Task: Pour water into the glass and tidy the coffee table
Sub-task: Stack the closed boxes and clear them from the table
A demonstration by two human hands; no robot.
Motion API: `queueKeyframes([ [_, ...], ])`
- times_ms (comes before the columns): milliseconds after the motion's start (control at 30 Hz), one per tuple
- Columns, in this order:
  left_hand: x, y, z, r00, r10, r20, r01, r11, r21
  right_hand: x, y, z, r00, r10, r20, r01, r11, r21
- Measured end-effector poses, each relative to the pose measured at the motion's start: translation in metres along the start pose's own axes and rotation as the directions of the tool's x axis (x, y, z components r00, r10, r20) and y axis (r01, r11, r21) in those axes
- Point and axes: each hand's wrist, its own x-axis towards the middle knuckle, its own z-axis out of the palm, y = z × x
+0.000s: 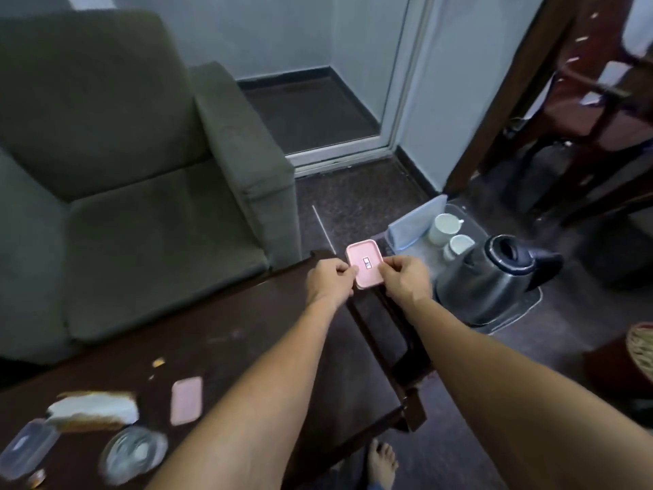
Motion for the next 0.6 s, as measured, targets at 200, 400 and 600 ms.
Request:
queueKeyframes([
  [200, 0.068, 0.069, 0.103, 1.000, -0.025, 0.018, 0.025, 1.000, 0.011, 0.101, 0.022, -0.062, 0.992, 0.045, -0.121, -0.072, 0.971, -0.230],
  [400, 0.111, 0.081, 0.156, 0.993, -0.100, 0.068, 0.091, 0.988, 0.127, 0.165, 0.031, -0.075, 0.987, 0.150, -0.066, -0.163, 0.871, -0.463],
  [600, 0.138, 0.072, 0.180, 0.967, -0.215, 0.139, 0.185, 0.962, 0.202, 0.208, 0.037, -0.072, 0.971, 0.236, 0.036, -0.170, 0.789, -0.590],
])
